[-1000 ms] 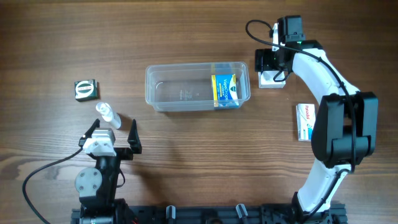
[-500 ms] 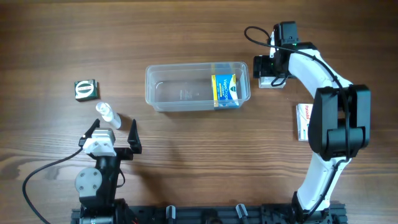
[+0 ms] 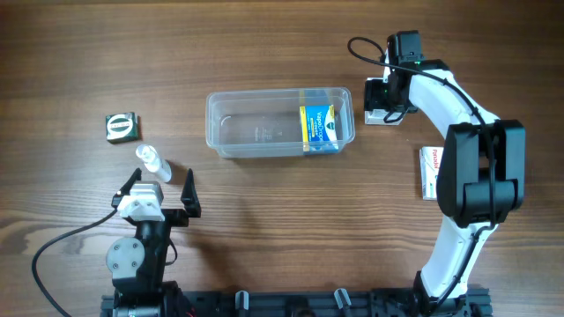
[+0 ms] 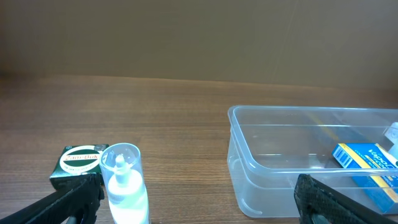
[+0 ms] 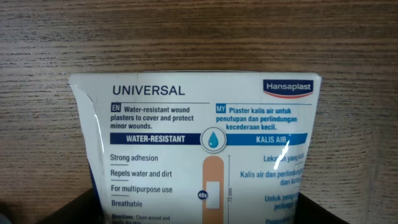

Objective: Pack container
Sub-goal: 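Release box, move right gripper to white Hansaplast box and grasp, then carry Hansaplast box with right gripper and place it in container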

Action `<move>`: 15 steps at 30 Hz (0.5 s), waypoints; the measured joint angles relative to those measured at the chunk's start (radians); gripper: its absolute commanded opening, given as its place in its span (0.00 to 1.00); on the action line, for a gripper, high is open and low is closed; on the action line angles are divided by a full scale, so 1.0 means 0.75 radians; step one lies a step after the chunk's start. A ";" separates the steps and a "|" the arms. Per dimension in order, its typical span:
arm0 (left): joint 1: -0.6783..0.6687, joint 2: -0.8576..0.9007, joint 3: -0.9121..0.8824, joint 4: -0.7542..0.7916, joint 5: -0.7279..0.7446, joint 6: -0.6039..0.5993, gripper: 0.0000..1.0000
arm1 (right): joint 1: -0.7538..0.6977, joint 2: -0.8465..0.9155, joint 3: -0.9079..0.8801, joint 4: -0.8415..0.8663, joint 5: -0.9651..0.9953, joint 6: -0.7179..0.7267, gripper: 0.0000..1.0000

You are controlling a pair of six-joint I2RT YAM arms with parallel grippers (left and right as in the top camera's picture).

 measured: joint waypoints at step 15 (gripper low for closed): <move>0.000 0.000 0.000 0.000 0.000 0.000 1.00 | 0.000 -0.120 -0.001 -0.041 -0.001 0.000 0.72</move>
